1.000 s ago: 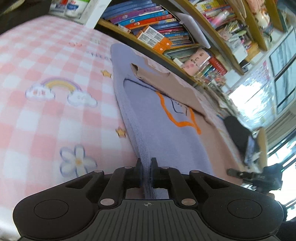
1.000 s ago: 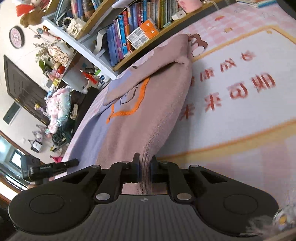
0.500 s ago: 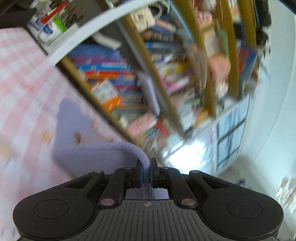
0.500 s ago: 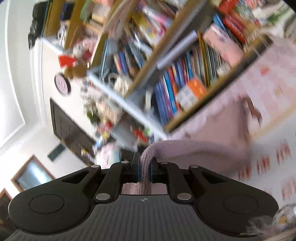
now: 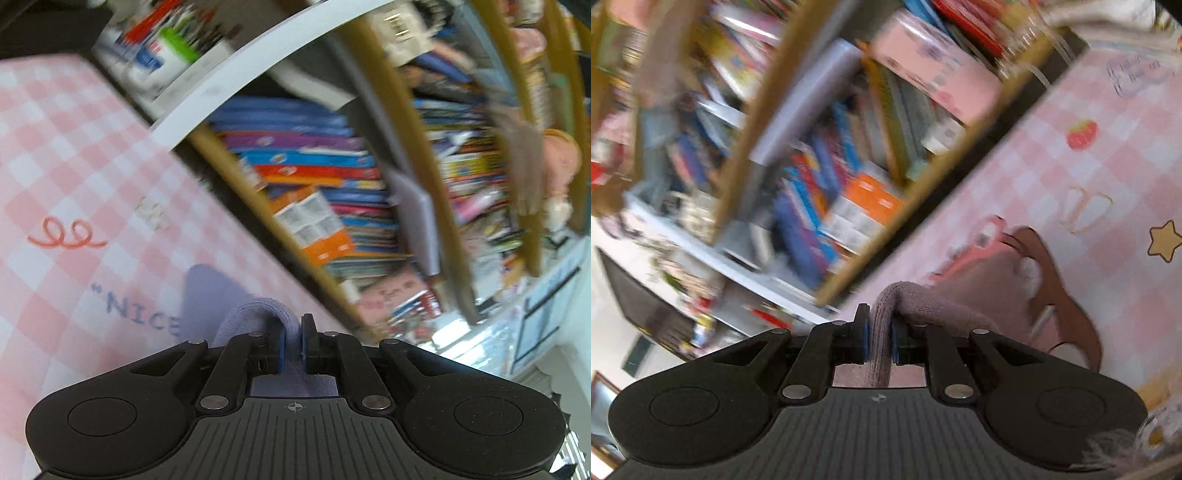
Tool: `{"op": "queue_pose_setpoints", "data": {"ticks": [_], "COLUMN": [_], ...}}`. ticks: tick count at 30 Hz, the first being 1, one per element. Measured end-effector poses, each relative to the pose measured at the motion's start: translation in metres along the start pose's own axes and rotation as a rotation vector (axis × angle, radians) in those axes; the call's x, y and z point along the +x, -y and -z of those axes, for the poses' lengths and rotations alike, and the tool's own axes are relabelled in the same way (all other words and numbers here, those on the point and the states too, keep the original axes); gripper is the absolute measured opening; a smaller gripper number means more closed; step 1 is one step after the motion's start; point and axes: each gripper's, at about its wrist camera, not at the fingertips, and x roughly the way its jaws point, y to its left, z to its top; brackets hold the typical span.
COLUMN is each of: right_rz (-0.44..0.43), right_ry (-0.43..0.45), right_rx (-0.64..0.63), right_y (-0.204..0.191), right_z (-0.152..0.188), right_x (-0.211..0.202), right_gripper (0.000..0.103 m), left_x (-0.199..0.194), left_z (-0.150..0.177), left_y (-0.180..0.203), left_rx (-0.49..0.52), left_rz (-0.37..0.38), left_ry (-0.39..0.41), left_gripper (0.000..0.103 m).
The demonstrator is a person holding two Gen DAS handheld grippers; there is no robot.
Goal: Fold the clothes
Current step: 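Lift the hem with both grippers and fold it up toward the collar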
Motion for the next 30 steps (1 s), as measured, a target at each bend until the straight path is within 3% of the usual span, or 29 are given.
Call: {"op": "queue_pose_setpoints", "data": {"ticks": [3,6,8,10,18,23,25,28,30], "right_rz": [0.025,-0.017,-0.036,-0.027,0.146,0.187,0.233,0.236,0.215], "right_ry": [-0.045,-0.059,-0.045,-0.024,0.069,-0.014,-0.032,-0.049,-0.049], "right_rx": [-0.011,0.000,-0.029,-0.082,-0.356,-0.417,-0.451,-0.450,-0.425], "right_y": [0.018,0.030,0.030,0.026,0.000,0.004,0.002,0.003,0.007], "right_z": [-0.001,-0.002,-0.005,-0.007,-0.002,0.017,0.023,0.026,0.025], "right_x": [0.015,0.016,0.006,-0.005,-0.037,-0.036,-0.031,-0.026,-0.028], "right_gripper": [0.015,0.018,0.034,0.036,0.045,0.047,0.043,0.018,0.009], "left_x": [0.007,0.006,0.002,-0.001,-0.031,-0.024,-0.020,-0.014,-0.011], "left_z": [0.004,0.006,0.008,0.009,0.020,0.031,0.034,0.037,0.037], "left_y": [-0.006,-0.007,-0.003,0.002,0.028,0.034,0.035,0.035,0.034], "left_rx": [0.030,0.060,0.095,0.136,0.303,0.364,0.392,0.418,0.418], "left_rz": [-0.050,-0.065,-0.064,-0.071,-0.153,-0.265,-0.296,-0.331,-0.349], "left_ry": [-0.016,0.002,0.028,0.057,0.241,0.217,0.212,0.199,0.190], "left_gripper": [0.017,0.030,0.041,0.052,0.069,0.069,0.069,0.068,0.068]}}
